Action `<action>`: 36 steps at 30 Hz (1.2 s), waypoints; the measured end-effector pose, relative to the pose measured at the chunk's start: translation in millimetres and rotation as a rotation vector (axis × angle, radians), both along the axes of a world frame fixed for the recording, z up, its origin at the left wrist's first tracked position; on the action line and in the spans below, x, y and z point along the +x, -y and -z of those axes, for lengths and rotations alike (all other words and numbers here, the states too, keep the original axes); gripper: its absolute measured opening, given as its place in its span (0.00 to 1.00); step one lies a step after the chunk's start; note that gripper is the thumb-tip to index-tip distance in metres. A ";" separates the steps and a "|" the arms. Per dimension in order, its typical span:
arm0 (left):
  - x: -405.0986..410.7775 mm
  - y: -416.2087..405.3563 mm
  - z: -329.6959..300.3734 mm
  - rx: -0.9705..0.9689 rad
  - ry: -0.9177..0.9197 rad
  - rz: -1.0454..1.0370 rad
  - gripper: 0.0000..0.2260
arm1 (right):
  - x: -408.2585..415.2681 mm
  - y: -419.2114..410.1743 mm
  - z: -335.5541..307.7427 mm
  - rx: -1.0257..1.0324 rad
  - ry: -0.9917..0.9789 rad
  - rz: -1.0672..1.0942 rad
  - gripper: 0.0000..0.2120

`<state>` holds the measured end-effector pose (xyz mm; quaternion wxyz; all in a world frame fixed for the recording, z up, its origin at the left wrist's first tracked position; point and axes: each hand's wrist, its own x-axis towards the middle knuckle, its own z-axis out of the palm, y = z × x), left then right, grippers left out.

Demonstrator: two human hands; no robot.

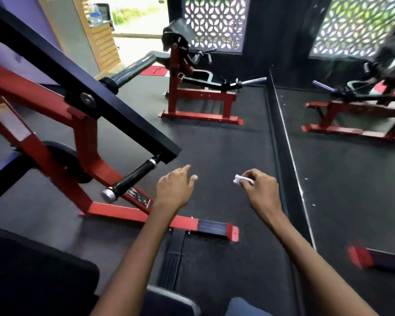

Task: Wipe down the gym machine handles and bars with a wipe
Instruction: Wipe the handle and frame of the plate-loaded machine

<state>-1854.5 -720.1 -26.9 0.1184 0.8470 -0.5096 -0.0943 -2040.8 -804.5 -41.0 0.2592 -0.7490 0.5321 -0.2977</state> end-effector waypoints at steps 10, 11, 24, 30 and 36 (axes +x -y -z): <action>-127.6 100.4 5.7 -0.134 -0.050 -0.007 0.19 | -112.0 98.0 10.1 -0.031 -0.003 -0.004 0.08; -139.2 114.7 4.5 -0.128 -0.058 -0.016 0.19 | -120.5 112.9 7.9 -0.020 -0.006 -0.013 0.09; -166.3 280.2 -2.2 -0.063 0.014 -0.093 0.19 | -129.8 298.0 -17.5 -0.056 -0.105 -0.190 0.09; -120.5 395.0 5.7 -0.104 0.064 -0.116 0.18 | -78.0 413.0 -19.9 -0.003 -0.180 -0.261 0.04; -59.8 522.3 7.2 -0.069 0.055 -0.128 0.19 | -22.7 534.5 -24.9 0.011 -0.236 -0.246 0.07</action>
